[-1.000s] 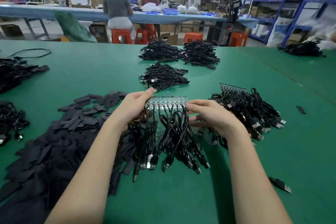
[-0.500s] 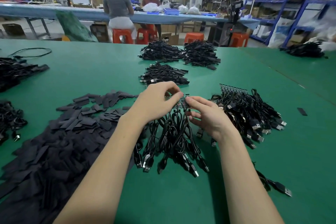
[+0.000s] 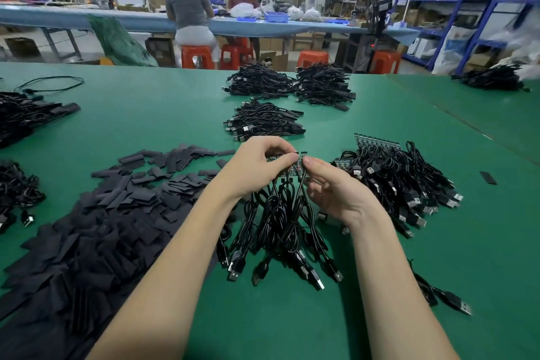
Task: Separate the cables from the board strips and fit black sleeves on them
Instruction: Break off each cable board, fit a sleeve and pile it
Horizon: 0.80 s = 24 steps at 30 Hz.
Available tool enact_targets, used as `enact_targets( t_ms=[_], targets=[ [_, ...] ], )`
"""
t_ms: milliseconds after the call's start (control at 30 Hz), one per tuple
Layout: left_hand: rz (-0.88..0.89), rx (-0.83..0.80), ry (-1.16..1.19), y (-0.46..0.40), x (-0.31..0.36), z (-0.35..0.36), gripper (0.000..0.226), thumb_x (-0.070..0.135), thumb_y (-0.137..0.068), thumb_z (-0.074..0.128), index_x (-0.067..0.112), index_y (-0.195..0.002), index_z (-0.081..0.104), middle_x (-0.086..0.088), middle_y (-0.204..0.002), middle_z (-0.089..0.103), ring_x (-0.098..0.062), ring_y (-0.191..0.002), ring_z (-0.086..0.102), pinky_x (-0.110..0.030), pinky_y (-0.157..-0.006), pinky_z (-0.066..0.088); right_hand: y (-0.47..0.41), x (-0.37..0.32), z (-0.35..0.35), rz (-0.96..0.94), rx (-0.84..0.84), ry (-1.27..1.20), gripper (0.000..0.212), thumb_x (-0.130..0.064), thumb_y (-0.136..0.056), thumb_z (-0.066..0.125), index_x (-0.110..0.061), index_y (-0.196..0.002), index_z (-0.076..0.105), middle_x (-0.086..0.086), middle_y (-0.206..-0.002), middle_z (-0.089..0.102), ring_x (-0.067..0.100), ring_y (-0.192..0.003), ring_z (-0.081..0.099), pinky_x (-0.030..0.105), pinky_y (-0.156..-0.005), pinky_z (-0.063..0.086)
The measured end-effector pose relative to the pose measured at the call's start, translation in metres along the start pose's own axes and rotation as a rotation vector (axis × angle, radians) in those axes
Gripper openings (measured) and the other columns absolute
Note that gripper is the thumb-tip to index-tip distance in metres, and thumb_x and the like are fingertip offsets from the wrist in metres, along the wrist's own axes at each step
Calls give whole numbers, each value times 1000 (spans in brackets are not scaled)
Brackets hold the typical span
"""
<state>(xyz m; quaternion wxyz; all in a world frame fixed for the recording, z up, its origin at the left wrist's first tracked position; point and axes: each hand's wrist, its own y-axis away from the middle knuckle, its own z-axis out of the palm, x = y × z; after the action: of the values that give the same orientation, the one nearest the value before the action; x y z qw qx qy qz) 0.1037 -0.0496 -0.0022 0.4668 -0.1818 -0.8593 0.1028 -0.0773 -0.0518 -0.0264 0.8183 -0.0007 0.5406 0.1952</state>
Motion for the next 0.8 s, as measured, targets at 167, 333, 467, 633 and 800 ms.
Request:
enact_targets(
  t_ms=[167, 333, 467, 633, 800],
  targets=[
    [-8, -34, 138, 0, -2, -1, 5, 19, -94, 70, 21, -90, 73, 11, -82, 73, 1, -75, 65, -14, -75, 49, 2, 1, 0, 63, 12, -119, 12, -23, -69, 82, -18, -78, 78, -8, -59, 60, 4, -51, 50, 16, -60, 48],
    [-78, 31, 33, -1, -9, 4, 5, 28, -93, 70, 29, -88, 71, 15, -83, 72, 5, -75, 63, -16, -77, 47, 10, -11, -1, 42, 45, -77, 21, -24, -70, 82, -20, -85, 69, -4, -74, 69, 7, -59, 55, 13, -48, 47],
    [-163, 18, -90, -2, -8, 16, 7, 32, -94, 66, 32, -88, 70, 16, -86, 70, 8, -73, 61, -14, -67, 44, 15, -25, -1, -12, 17, -29, 23, -22, -73, 81, -20, -92, 68, -4, -76, 68, 7, -58, 59, 13, -44, 44],
    [-197, -80, -165, 0, -4, 35, 23, 41, -95, 63, 23, -107, 72, 8, -99, 71, -10, -93, 64, -23, -80, 48, 15, -27, 10, 3, -18, -117, 18, -19, -71, 80, -14, -87, 71, 1, -75, 69, 6, -48, 58, 12, -39, 41],
    [-125, 177, -47, 1, -1, 38, 14, 19, -99, 58, 19, -108, 69, 9, -96, 70, 1, -82, 62, -11, -76, 44, 7, -22, 20, -97, 134, 260, 6, -22, -82, 81, -24, -77, 77, -5, -79, 73, 5, -53, 59, 14, -44, 43]
  ],
)
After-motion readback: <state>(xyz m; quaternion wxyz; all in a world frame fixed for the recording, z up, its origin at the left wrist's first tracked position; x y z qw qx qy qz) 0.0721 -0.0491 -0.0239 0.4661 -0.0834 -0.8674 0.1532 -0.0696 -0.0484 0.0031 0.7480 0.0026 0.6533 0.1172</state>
